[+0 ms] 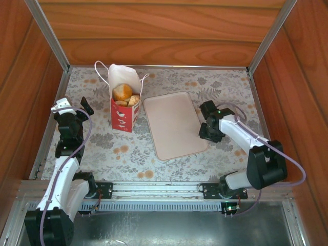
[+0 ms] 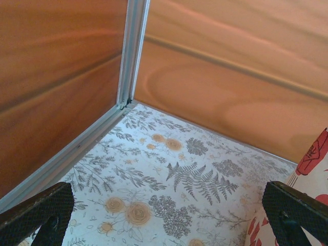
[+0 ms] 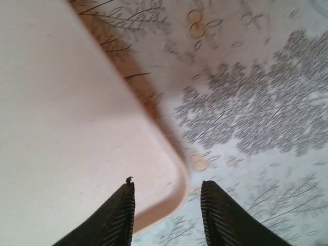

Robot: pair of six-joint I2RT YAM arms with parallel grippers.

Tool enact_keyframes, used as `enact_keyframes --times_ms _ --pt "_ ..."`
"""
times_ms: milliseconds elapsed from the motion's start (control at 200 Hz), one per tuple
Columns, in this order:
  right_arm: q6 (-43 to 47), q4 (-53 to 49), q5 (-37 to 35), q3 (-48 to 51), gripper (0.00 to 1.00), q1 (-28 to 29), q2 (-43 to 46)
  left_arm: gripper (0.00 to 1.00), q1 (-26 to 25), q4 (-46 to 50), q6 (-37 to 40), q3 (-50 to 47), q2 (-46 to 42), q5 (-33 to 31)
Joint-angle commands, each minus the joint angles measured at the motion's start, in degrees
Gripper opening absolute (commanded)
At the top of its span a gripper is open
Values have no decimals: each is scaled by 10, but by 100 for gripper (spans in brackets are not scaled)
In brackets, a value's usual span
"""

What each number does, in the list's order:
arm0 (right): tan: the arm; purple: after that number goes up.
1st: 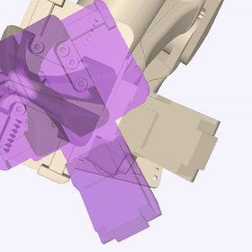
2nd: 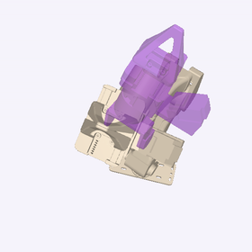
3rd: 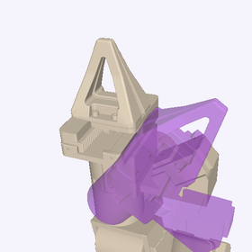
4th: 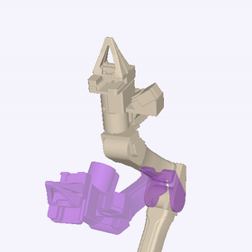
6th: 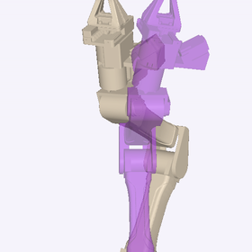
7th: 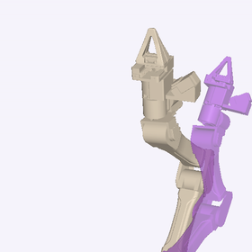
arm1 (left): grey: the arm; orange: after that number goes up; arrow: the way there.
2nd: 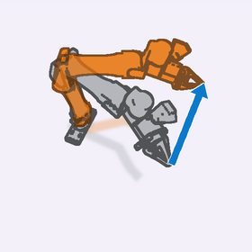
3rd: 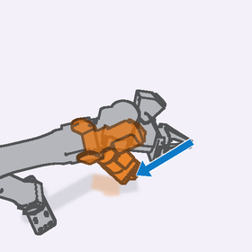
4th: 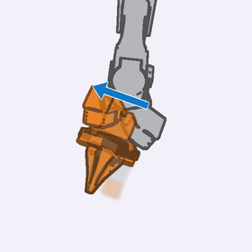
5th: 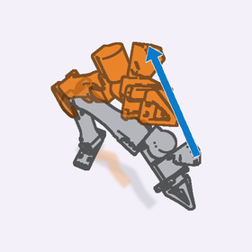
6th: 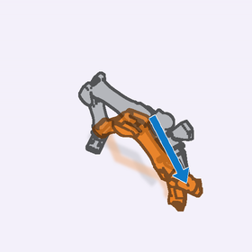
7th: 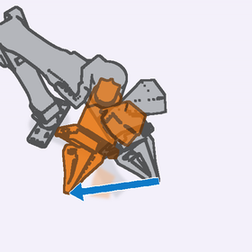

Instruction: Take the fake bread out of the paper bag

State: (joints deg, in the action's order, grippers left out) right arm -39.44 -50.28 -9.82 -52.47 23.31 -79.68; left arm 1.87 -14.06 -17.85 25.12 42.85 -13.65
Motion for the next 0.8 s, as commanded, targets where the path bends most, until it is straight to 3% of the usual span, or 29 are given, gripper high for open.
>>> enact_keyframes --times_ms 0,335,795 --pt "-82 -12 63 26 47 15 33 100 3 7 -3 15 4 13" --pt "-273 10 105 161 59 75 172 100 4 8 0 28 22 17" --pt "-330 154 115 177 63 126 75 100 4 10 4 19 13 18"
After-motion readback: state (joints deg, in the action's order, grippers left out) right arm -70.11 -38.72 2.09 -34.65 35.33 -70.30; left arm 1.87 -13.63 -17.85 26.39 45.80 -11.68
